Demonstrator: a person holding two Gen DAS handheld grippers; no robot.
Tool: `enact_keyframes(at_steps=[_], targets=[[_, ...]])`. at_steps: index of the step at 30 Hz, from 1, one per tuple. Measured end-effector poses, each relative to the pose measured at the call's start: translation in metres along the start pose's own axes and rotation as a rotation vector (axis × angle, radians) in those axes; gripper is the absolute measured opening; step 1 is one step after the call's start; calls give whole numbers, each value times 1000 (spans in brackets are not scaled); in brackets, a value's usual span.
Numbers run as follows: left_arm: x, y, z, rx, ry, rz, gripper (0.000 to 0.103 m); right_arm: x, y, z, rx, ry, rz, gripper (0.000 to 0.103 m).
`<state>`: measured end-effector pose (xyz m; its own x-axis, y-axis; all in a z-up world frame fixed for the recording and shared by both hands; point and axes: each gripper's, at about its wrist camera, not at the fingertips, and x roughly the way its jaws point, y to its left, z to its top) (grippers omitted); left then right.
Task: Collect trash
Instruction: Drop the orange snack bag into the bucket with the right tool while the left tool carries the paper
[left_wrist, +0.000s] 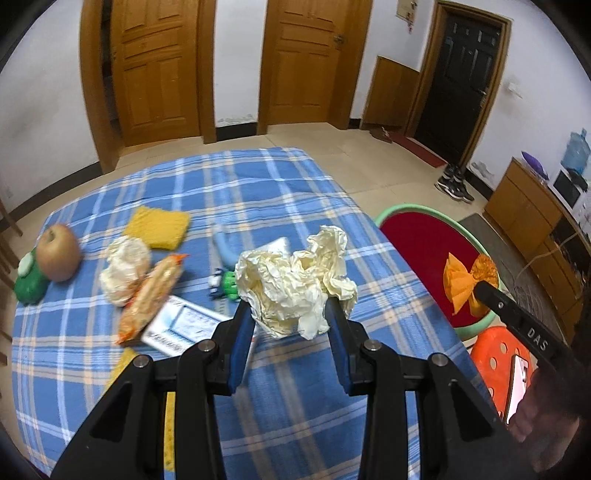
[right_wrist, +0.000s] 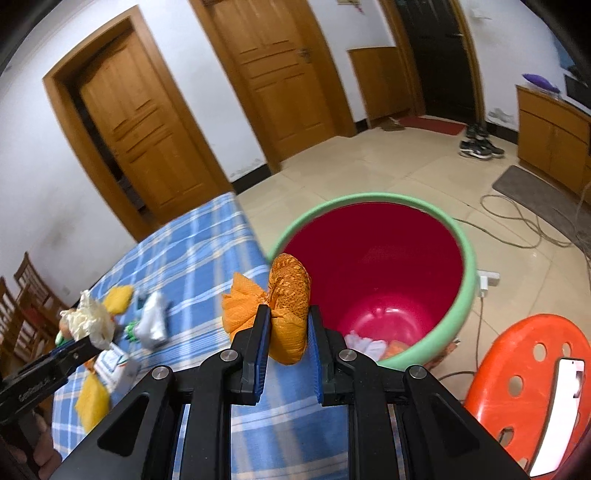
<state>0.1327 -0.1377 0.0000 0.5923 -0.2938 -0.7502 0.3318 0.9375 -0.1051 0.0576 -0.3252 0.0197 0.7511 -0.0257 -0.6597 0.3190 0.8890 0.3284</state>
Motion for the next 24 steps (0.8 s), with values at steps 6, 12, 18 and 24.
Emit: enact_keyframes(at_steps=[6, 12, 18, 24], targets=[[14, -22, 6, 44, 19, -21, 39, 9, -24, 7, 44, 7, -37, 22], [26, -42, 12, 83, 33, -38, 39, 17, -42, 12, 78, 8, -71, 30], [38, -63, 15, 127, 45, -56, 39, 18, -52, 14, 99, 8, -69, 30], [50, -91, 19, 181, 54, -85, 39, 16, -63, 13, 125, 6, -68, 30]])
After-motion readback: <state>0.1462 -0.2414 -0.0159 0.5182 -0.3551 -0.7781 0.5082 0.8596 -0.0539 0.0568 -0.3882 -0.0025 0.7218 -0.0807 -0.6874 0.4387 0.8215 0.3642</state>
